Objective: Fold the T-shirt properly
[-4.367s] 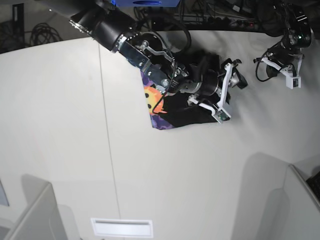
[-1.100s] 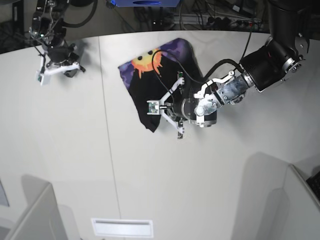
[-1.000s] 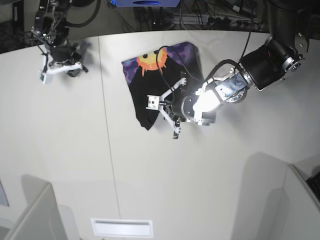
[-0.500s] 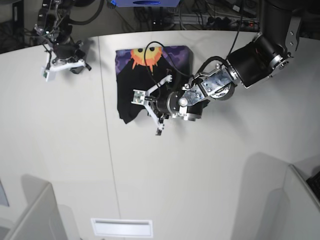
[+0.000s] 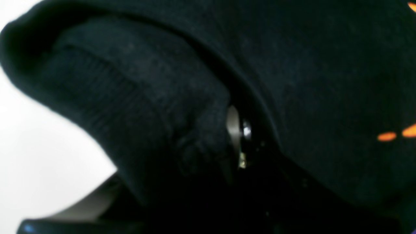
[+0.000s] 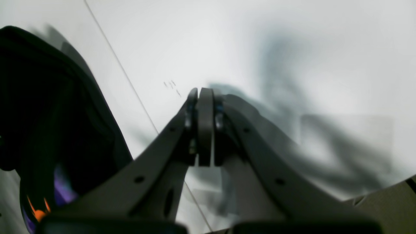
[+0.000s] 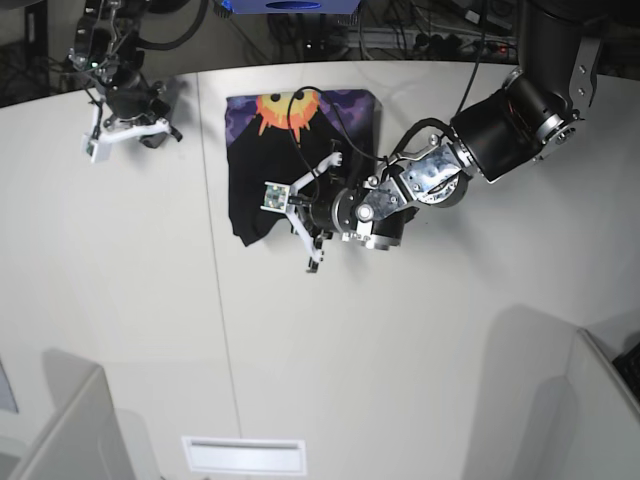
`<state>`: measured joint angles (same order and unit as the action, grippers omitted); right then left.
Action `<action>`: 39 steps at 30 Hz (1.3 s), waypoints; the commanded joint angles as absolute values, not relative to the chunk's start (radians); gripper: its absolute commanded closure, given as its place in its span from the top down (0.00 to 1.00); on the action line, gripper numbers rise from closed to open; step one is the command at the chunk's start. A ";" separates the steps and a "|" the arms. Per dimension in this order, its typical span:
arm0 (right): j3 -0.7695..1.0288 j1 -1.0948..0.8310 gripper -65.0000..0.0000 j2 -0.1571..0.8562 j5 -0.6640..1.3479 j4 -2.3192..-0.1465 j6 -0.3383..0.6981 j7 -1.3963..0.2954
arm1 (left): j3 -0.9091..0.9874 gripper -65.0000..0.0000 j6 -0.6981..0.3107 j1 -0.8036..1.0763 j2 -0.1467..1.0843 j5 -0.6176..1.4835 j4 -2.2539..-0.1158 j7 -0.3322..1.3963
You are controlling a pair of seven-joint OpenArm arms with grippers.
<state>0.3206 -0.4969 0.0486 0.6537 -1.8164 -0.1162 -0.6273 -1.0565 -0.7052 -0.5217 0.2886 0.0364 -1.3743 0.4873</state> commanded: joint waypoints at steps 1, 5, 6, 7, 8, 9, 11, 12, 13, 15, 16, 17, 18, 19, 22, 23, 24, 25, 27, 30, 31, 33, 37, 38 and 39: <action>0.323 -0.496 0.00 0.054 0.661 -1.831 -0.111 -0.610 | -1.040 0.00 -0.698 -0.553 0.283 0.036 -1.386 0.481; 0.317 -0.493 0.00 0.054 0.661 -1.831 -0.111 -0.610 | -1.041 0.38 -0.698 -0.591 0.278 0.036 -1.386 0.486; 0.317 -0.493 0.00 0.054 0.661 -1.831 -0.111 -0.610 | -1.038 0.51 -0.698 -0.595 0.278 0.036 -1.388 0.486; 0.317 -0.493 0.00 0.054 0.661 -1.831 -0.111 -0.610 | -1.038 0.60 -0.698 -0.604 0.278 0.038 -1.389 0.484; 0.315 -0.493 0.00 0.054 0.661 -1.831 -0.111 -0.610 | -1.038 0.69 -0.698 -0.615 0.277 0.038 -1.394 0.486; 0.315 -0.495 0.00 0.054 0.661 -1.831 -0.111 -0.610 | -1.038 0.77 -0.698 -0.619 0.277 0.038 -1.402 0.486; 0.315 -0.495 0.00 0.054 0.661 -1.831 -0.111 -0.610 | -1.036 0.86 -0.698 -0.625 0.277 0.039 -1.423 0.486; 0.315 -0.495 0.00 0.054 0.661 -1.831 -0.111 -0.610 | -1.030 0.89 -0.698 -0.628 0.277 0.039 -1.442 0.486; 0.315 -0.495 0.00 0.054 0.661 -1.831 -0.111 -0.610 | -1.010 0.90 -0.698 -0.631 0.277 0.041 -1.461 0.487; 0.315 -0.495 0.00 0.054 0.661 -1.831 -0.111 -0.610 | -0.940 0.90 -0.698 -0.628 0.277 0.048 -1.515 0.487; 0.315 -0.495 0.00 0.056 0.661 -1.831 -0.111 -0.610 | -0.898 0.90 -0.698 -0.621 0.277 0.051 -1.544 0.487; 0.315 -0.495 0.00 0.058 0.661 -1.831 -0.111 -0.610 | -0.855 0.90 -0.698 -0.608 0.277 0.051 -1.572 0.487; 0.314 -0.495 0.00 0.059 0.661 -1.834 -0.111 -0.610 | -0.803 0.90 -0.698 -0.593 0.277 0.051 -1.603 0.487; 0.314 -0.495 0.00 0.061 0.661 -1.837 -0.111 -0.610 | -0.748 0.90 -0.698 -0.573 0.277 0.051 -1.638 0.487; 0.314 -0.495 0.00 0.064 0.659 -1.848 -0.110 -0.608 | -0.591 0.90 -0.698 -0.498 0.277 0.051 -1.741 0.487; 0.314 -0.496 0.00 0.074 0.657 -1.857 -0.110 -0.608 | -0.535 0.89 -0.698 -0.463 0.277 0.051 -1.781 0.487; 0.312 -0.498 0.00 0.091 0.657 -1.870 -0.104 -0.608 | -0.478 0.88 -0.698 -0.427 0.277 0.050 -1.821 0.487; 0.312 -0.501 0.00 0.104 0.657 -1.882 -0.082 -0.608 | -0.432 0.87 -0.698 -0.392 0.277 0.050 -1.854 0.487; 0.320 -0.518 0.00 0.130 0.657 -1.913 -0.013 -0.601 | -0.320 0.79 -0.698 -0.305 0.280 0.048 -1.923 0.486; 0.318 -0.556 0.00 0.176 0.641 -1.962 0.084 -0.550 | -0.137 0.53 -0.698 -0.163 0.282 0.039 -1.992 0.478; 0.314 -0.568 0.00 0.194 0.613 -1.979 0.111 -0.532 | -0.071 0.39 -0.698 -0.117 0.278 0.039 -2.000 0.469; 0.312 -0.593 0.00 0.203 0.538 -1.995 0.163 -0.504 | 0.028 0.12 -0.698 -0.045 0.278 0.039 -2.002 0.420; 0.323 -0.644 0.00 0.200 0.338 -1.994 0.352 -0.404 | 0.225 0.00 -0.698 0.165 0.280 0.038 -2.000 0.245; 0.323 -0.662 0.00 0.200 0.295 -1.992 0.392 -0.371 | 0.265 0.00 -0.698 0.225 0.282 0.038 -2.000 0.188; 0.323 -0.676 0.00 0.200 0.252 -1.992 0.427 -0.340 | 0.298 0.00 -0.698 0.283 0.280 0.038 -2.000 0.125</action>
